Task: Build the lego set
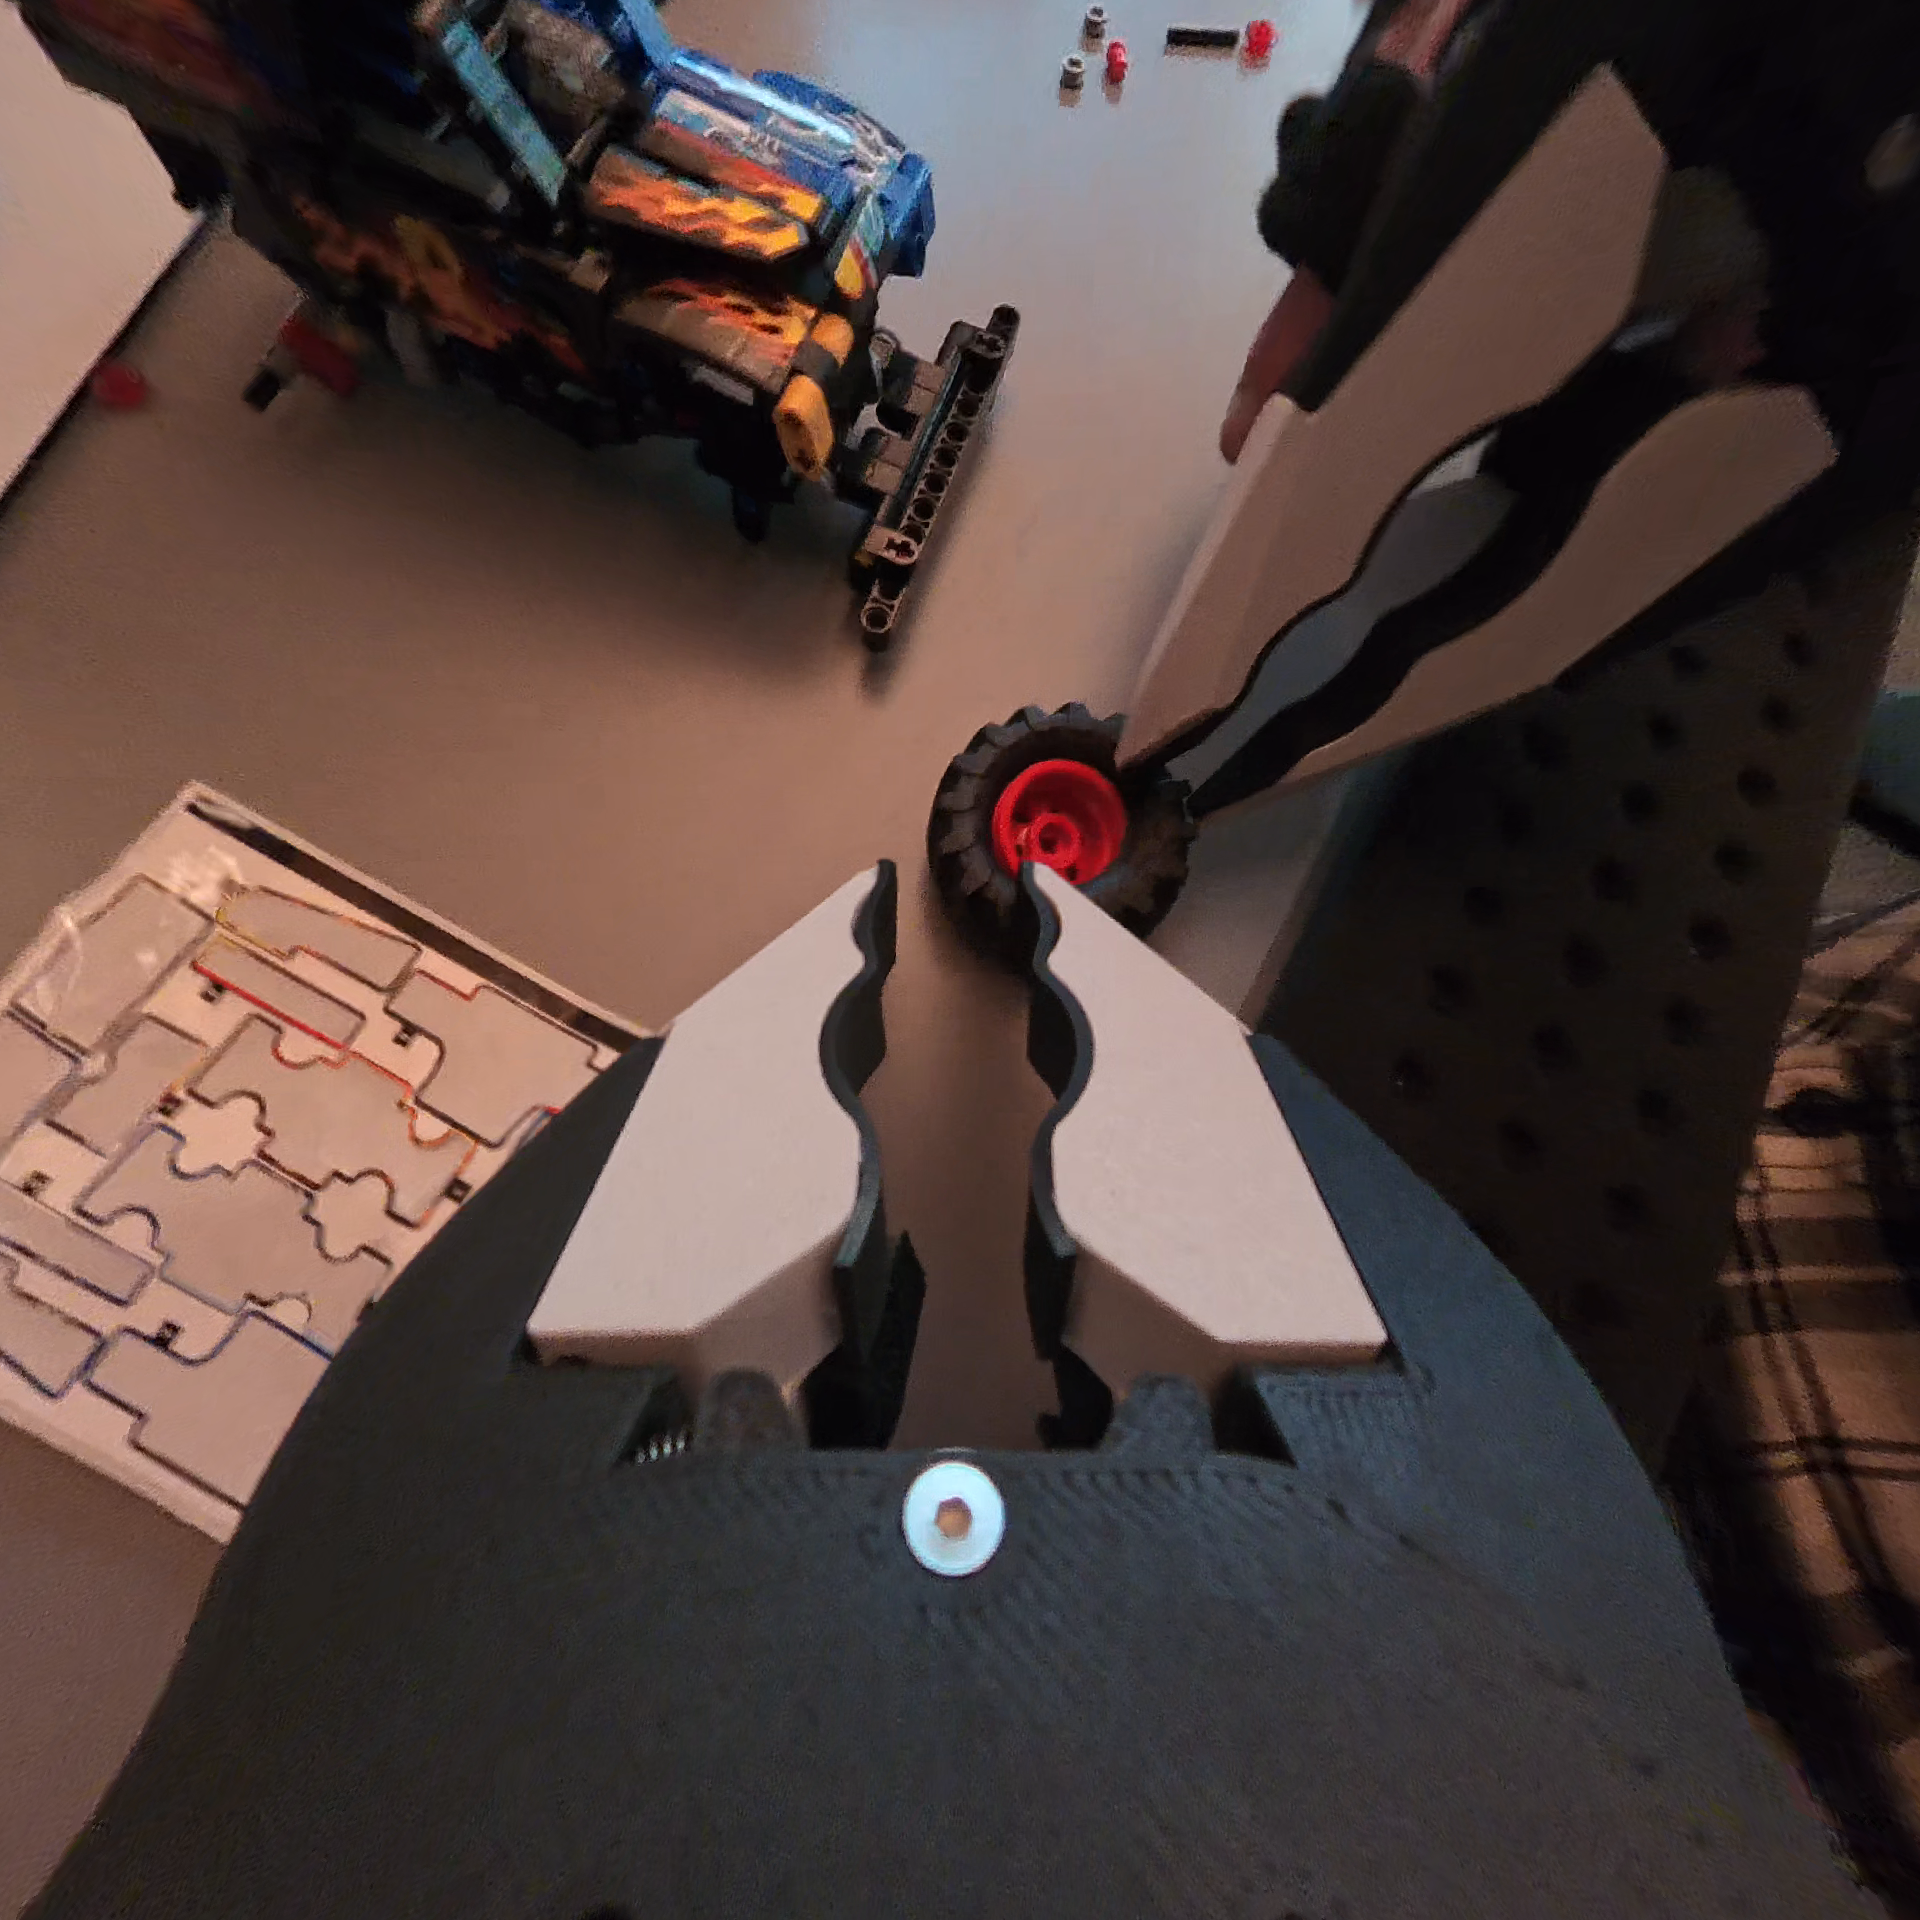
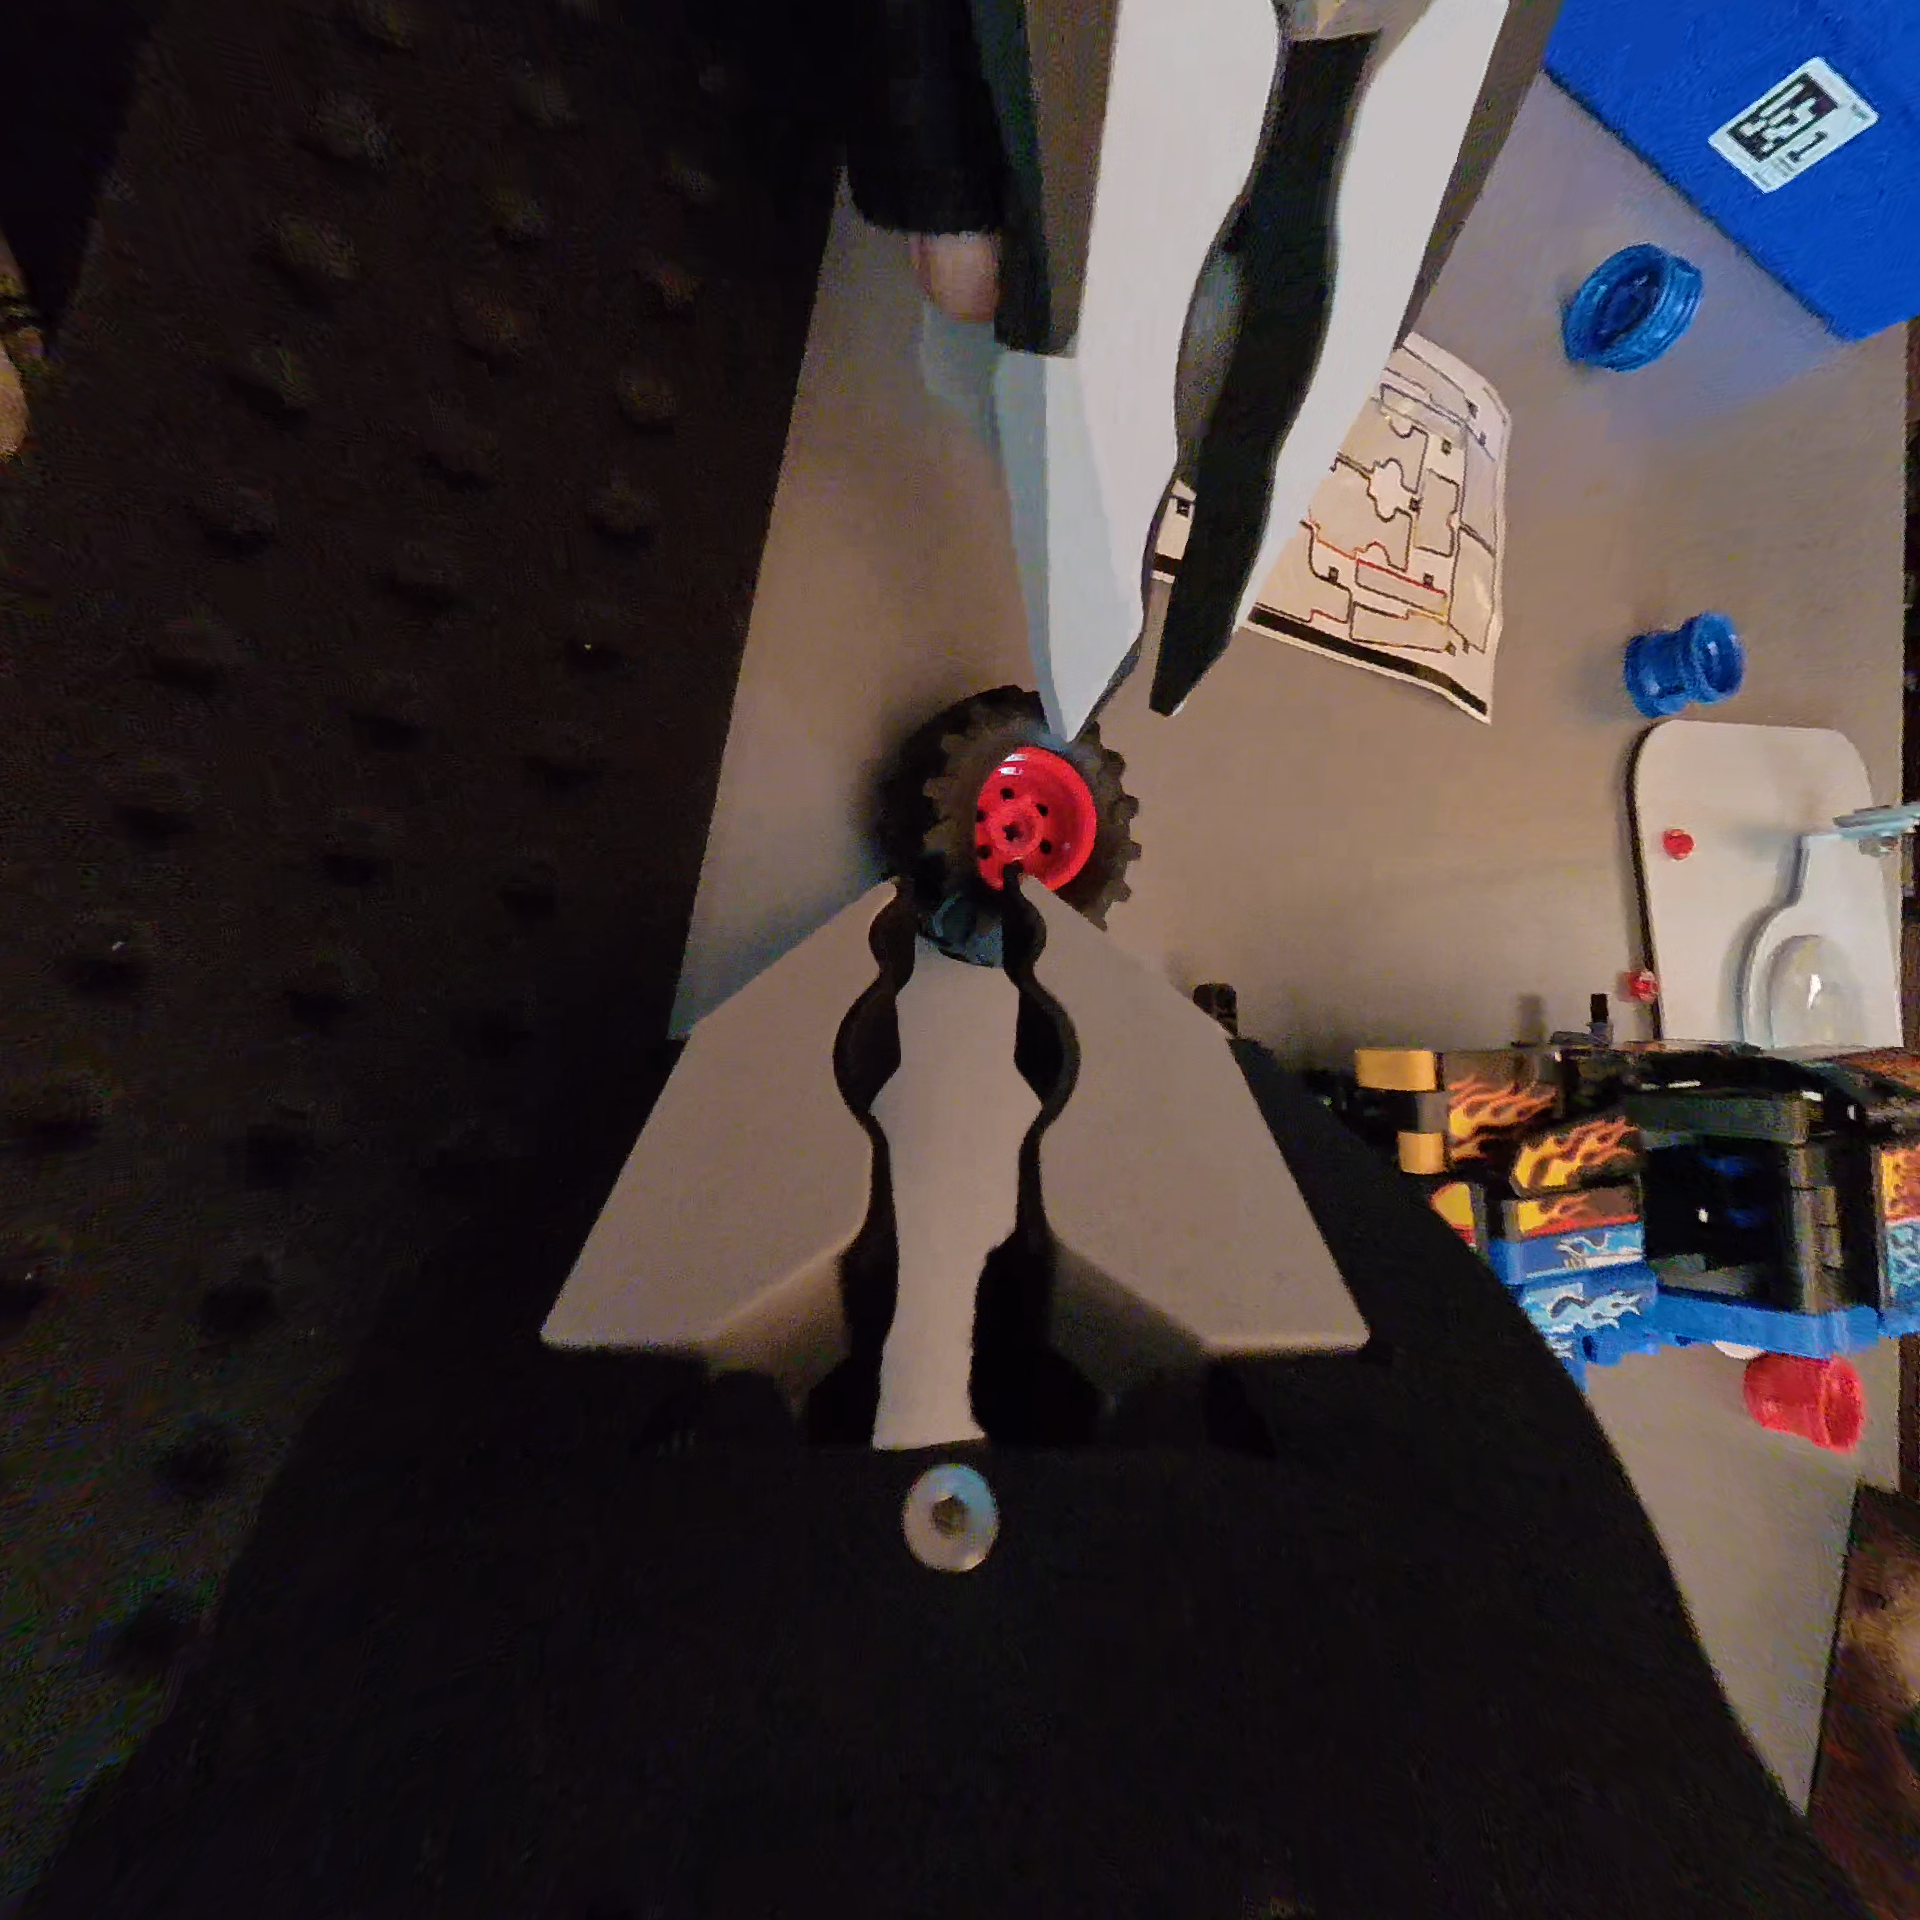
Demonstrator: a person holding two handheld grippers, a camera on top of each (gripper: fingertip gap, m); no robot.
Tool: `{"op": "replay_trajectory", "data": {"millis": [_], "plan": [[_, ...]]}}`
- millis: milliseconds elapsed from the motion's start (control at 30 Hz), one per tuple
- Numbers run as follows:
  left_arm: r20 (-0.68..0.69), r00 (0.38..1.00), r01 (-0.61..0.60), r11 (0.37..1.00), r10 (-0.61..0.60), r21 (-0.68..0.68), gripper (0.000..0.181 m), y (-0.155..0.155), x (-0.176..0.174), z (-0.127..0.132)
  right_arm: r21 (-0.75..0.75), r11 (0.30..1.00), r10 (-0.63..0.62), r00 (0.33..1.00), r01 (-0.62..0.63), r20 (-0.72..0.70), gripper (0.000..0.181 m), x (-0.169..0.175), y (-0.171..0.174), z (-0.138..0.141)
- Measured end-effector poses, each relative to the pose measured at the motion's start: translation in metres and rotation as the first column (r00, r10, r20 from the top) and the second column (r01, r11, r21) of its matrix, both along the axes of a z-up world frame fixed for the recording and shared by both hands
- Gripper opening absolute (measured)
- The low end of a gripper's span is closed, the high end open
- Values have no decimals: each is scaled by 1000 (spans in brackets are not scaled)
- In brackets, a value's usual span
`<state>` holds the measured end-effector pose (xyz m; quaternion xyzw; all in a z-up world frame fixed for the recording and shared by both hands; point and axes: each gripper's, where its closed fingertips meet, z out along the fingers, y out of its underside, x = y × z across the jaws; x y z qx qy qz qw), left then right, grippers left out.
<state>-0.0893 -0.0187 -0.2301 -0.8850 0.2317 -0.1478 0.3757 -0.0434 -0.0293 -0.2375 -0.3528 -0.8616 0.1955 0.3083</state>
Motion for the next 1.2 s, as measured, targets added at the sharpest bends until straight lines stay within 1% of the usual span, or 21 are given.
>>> {"op": "replay_trajectory", "data": {"millis": [67,133,200,233,300,333,367,433,467,533,667,767,867,900,933,967,1033,1067,1133,1167,1200], "plan": [[-68,996,61,998,-60,21,22,1,4,-1,17,1000,15,1000,-16,10,18,3,5,-1],[-59,993,98,995,-99,-20,17,0,15,-6,57,998,-27,999,26,26,27,5,20,-1],[-47,998,33,999,-35,-42,16,1,19,-6,149,985,-93,995,88,31,24,9,38,2],[-67,998,3,999,-5,-40,16,1,18,-6,180,979,-103,994,95,37,25,13,41,2],[-108,994,-10,1000,9,-9,12,-1,23,-3,99,994,-57,998,55,15,22,16,21,7],[-89,996,-4,1000,4,-3,11,-2,27,-1,57,998,-27,1000,28,-9,21,17,8,11],[-55,998,-3,1000,3,7,14,-1,31,2,49,999,-19,1000,20,-25,21,16,2,12],[-40,999,-5,1000,5,12,16,3,30,3,68,997,-34,999,36,-33,19,13,-3,8],[-49,999,-4,1000,5,12,17,5,29,3,86,995,-43,999,45,-20,12,12,-3,3],[-94,995,15,1000,-14,11,21,9,27,0,123,991,-56,998,59,-28,10,12,0,-3],[-149,987,58,998,-56,7,22,16,32,-7,132,990,-45,998,51,-48,6,12,-5,-2],[-173,983,62,998,-57,20,22,17,33,-8,135,990,-34,998,41,-52,5,13,-6,-2],[-137,990,36,999,-36,-1,21,18,32,-10,173,984,-19,998,30,-62,2,13,-5,-2],[-161,987,-2,1000,0,-9,22,22,24,-15,112,993,45,999,-45,8,0,21,-21,-12],[-130,991,-2,1000,2,2,22,24,23,-14,84,995,60,998,-62,26,0,24,-30,-20],[-99,995,-8,1000,8,-5,21,25,23,-14,104,993,56,998,-56,4,0,23,-29,-20],[-149,989,4,1000,-3,7,21,25,24,-14,169,985,19,1000,-15,-25,0,21,-13,-16],[-155,988,5,1000,-5,1,21,25,24,-14,155,988,-3,999,9,-37,0,20,-8,-14],[-115,993,-17,1000,14,-20,20,25,24,-14,72,997,-30,995,37,-97,0,17,-8,5],[-110,993,-36,999,33,-23,20,25,24,-14,47,997,-47,989,54,-137,13,14,-9,16],[-118,992,-54,998,52,-20,20,25,25,-14,49,996,-72,986,80,-151,20,11,-7,21]]}}
